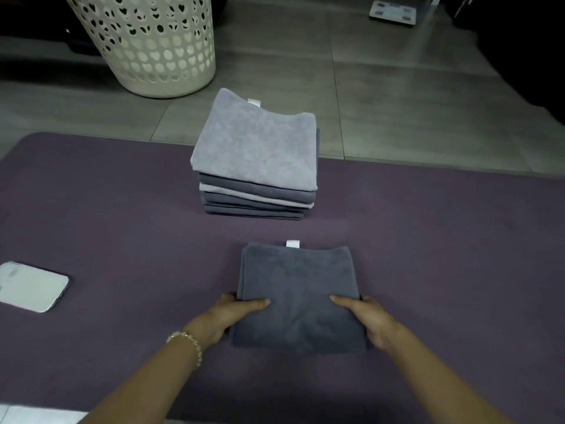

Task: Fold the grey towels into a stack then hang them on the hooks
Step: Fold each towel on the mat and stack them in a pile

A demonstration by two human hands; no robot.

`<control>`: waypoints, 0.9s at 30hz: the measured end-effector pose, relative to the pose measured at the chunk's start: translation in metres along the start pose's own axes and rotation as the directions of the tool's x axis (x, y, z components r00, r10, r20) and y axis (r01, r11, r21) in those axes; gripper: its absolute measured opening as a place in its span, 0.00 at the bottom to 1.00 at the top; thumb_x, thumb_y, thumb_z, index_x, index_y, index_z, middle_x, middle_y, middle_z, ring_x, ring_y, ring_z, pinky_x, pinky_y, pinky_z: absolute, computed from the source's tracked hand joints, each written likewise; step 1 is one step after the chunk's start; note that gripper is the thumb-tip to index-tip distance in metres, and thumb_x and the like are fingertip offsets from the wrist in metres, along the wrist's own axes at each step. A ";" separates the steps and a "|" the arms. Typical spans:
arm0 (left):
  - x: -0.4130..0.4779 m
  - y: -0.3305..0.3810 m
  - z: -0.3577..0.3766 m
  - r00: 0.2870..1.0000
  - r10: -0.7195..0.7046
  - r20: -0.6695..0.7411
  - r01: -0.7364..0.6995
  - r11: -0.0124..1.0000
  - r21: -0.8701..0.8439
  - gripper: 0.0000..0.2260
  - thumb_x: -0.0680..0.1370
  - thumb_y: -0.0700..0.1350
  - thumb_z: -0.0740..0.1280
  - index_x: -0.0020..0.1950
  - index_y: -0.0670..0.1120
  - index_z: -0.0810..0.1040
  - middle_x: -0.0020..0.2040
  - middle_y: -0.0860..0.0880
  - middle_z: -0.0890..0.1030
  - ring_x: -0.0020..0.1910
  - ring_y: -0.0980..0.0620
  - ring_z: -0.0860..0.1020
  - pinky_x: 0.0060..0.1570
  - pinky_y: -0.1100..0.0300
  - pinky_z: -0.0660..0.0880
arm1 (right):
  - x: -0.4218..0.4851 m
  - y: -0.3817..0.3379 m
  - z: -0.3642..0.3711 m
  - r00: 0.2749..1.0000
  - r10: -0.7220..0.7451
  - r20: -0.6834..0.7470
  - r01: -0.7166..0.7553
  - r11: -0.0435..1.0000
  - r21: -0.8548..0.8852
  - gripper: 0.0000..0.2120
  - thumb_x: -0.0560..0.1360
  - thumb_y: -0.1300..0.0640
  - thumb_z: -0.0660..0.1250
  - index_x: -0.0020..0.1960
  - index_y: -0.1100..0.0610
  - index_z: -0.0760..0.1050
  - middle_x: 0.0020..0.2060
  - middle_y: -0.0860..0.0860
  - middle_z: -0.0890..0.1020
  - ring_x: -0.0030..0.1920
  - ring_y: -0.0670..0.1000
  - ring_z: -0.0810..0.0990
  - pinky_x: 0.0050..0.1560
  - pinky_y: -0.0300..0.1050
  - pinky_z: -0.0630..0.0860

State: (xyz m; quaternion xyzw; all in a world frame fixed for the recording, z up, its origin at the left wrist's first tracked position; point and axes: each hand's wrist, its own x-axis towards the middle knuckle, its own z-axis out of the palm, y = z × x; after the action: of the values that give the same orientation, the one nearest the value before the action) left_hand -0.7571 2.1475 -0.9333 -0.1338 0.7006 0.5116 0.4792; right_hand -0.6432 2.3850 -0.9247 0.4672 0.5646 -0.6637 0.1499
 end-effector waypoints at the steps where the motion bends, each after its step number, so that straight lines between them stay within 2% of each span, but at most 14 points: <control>1: -0.007 0.004 -0.002 0.997 -0.048 0.064 0.053 0.996 -0.074 0.30 0.65 0.49 0.79 0.63 0.40 0.76 0.53 0.44 0.84 0.49 0.48 0.82 0.49 0.57 0.79 | -0.005 -0.003 -0.001 0.999 0.024 0.044 -0.026 0.999 0.037 0.18 0.71 0.57 0.73 0.57 0.63 0.77 0.47 0.57 0.85 0.45 0.56 0.84 0.36 0.43 0.79; 3: -0.026 0.021 -0.007 0.984 -0.093 0.155 0.110 0.988 -0.110 0.23 0.69 0.47 0.75 0.61 0.39 0.78 0.50 0.43 0.84 0.45 0.48 0.83 0.45 0.58 0.79 | -0.016 -0.013 -0.002 0.993 0.003 0.117 -0.009 0.999 0.052 0.16 0.73 0.57 0.71 0.59 0.61 0.77 0.48 0.57 0.85 0.46 0.56 0.84 0.39 0.44 0.80; 5: -0.047 0.043 -0.016 0.979 -0.060 0.193 0.075 0.994 -0.073 0.26 0.66 0.50 0.78 0.59 0.40 0.79 0.50 0.43 0.84 0.48 0.46 0.83 0.47 0.57 0.79 | -0.032 -0.030 0.000 0.979 -0.109 0.169 0.106 0.994 0.029 0.15 0.75 0.59 0.68 0.60 0.58 0.76 0.50 0.55 0.85 0.50 0.55 0.84 0.47 0.46 0.80; 7: -0.071 0.073 -0.027 0.978 0.041 0.207 -0.036 0.999 -0.028 0.29 0.61 0.53 0.79 0.57 0.42 0.80 0.51 0.45 0.84 0.50 0.47 0.83 0.47 0.58 0.79 | -0.050 -0.060 0.002 0.947 -0.262 0.184 0.264 0.964 0.018 0.15 0.75 0.60 0.68 0.62 0.56 0.74 0.52 0.52 0.84 0.53 0.53 0.83 0.52 0.45 0.79; 9: -0.097 0.113 -0.038 0.964 0.185 0.190 -0.183 0.983 -0.025 0.22 0.67 0.51 0.77 0.58 0.45 0.79 0.51 0.47 0.84 0.50 0.49 0.83 0.46 0.59 0.80 | -0.068 -0.101 0.006 0.896 -0.410 0.170 0.406 0.912 0.061 0.15 0.75 0.61 0.67 0.61 0.53 0.75 0.52 0.50 0.84 0.53 0.51 0.83 0.49 0.42 0.80; 11: -0.113 0.156 -0.050 0.936 0.331 0.116 -0.330 0.944 -0.029 0.18 0.70 0.50 0.72 0.59 0.49 0.77 0.51 0.49 0.85 0.50 0.50 0.83 0.44 0.60 0.81 | -0.077 -0.147 0.016 0.837 -0.526 0.153 0.513 0.850 0.117 0.13 0.75 0.61 0.67 0.58 0.50 0.75 0.50 0.47 0.85 0.50 0.47 0.84 0.44 0.38 0.80; 14: -0.114 0.220 -0.070 0.872 0.490 0.003 -0.490 0.871 -0.041 0.14 0.74 0.47 0.69 0.58 0.48 0.76 0.51 0.49 0.84 0.49 0.52 0.83 0.42 0.62 0.81 | -0.067 -0.212 0.037 0.773 -0.628 0.086 0.614 0.776 0.144 0.09 0.75 0.60 0.68 0.54 0.50 0.75 0.47 0.45 0.84 0.44 0.42 0.83 0.41 0.33 0.79; 16: -0.099 0.254 -0.083 0.840 0.539 -0.062 -0.541 0.840 -0.035 0.15 0.75 0.47 0.69 0.62 0.47 0.76 0.54 0.48 0.84 0.50 0.51 0.83 0.44 0.62 0.81 | -0.045 -0.243 0.052 0.757 -0.653 0.032 0.643 0.752 0.147 0.08 0.75 0.57 0.69 0.54 0.51 0.75 0.49 0.48 0.83 0.45 0.44 0.82 0.41 0.34 0.79; 18: -0.070 0.269 -0.096 0.807 0.564 -0.176 -0.568 0.823 0.035 0.21 0.74 0.47 0.71 0.66 0.47 0.73 0.58 0.48 0.81 0.51 0.52 0.81 0.45 0.61 0.79 | -0.017 -0.258 0.063 0.763 -0.646 -0.015 0.642 0.757 0.122 0.12 0.75 0.56 0.69 0.57 0.52 0.73 0.52 0.51 0.82 0.47 0.47 0.81 0.43 0.37 0.78; 20: -0.040 0.259 -0.105 0.779 0.539 -0.320 -0.528 0.839 0.128 0.26 0.74 0.46 0.72 0.70 0.45 0.69 0.61 0.47 0.78 0.53 0.50 0.78 0.50 0.60 0.74 | 0.005 -0.254 0.071 0.817 -0.575 -0.032 0.576 0.815 0.063 0.18 0.75 0.58 0.69 0.63 0.54 0.69 0.53 0.53 0.80 0.46 0.50 0.79 0.40 0.37 0.75; 21: -0.028 0.249 -0.107 0.778 0.512 -0.364 -0.482 0.858 0.175 0.28 0.73 0.47 0.72 0.70 0.43 0.68 0.62 0.45 0.77 0.55 0.49 0.77 0.53 0.58 0.73 | 0.013 -0.249 0.073 0.846 -0.531 -0.038 0.532 0.847 0.011 0.20 0.75 0.59 0.69 0.65 0.58 0.69 0.54 0.55 0.79 0.47 0.51 0.78 0.39 0.37 0.73; 23: -0.012 0.227 -0.106 0.788 0.476 -0.391 -0.401 0.878 0.259 0.26 0.74 0.52 0.70 0.68 0.40 0.71 0.62 0.44 0.77 0.58 0.47 0.77 0.57 0.57 0.72 | 0.026 -0.237 0.076 0.867 -0.493 -0.077 0.484 0.868 -0.114 0.20 0.74 0.60 0.70 0.63 0.64 0.71 0.57 0.59 0.79 0.49 0.52 0.76 0.38 0.35 0.72; 24: -0.008 0.219 -0.104 0.787 0.475 -0.395 -0.402 0.879 0.256 0.24 0.76 0.53 0.68 0.66 0.40 0.73 0.62 0.44 0.77 0.57 0.47 0.77 0.57 0.57 0.72 | 0.029 -0.233 0.076 0.865 -0.494 -0.092 0.479 0.866 -0.145 0.19 0.74 0.60 0.71 0.62 0.65 0.72 0.57 0.59 0.79 0.49 0.52 0.76 0.37 0.35 0.72; 27: -0.006 0.213 -0.093 0.803 0.464 -0.373 -0.451 0.883 0.129 0.15 0.79 0.52 0.64 0.61 0.45 0.73 0.58 0.45 0.77 0.52 0.49 0.76 0.49 0.56 0.73 | 0.036 -0.234 0.076 0.884 -0.457 -0.096 0.435 0.881 -0.189 0.21 0.72 0.56 0.72 0.61 0.63 0.72 0.57 0.57 0.79 0.49 0.52 0.77 0.46 0.43 0.76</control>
State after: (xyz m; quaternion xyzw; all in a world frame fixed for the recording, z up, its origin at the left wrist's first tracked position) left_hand -0.9478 2.1606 -0.8016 -0.0527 0.8022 0.5624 0.1934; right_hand -0.8655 2.4036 -0.8161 0.3552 0.7181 -0.5984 -0.0088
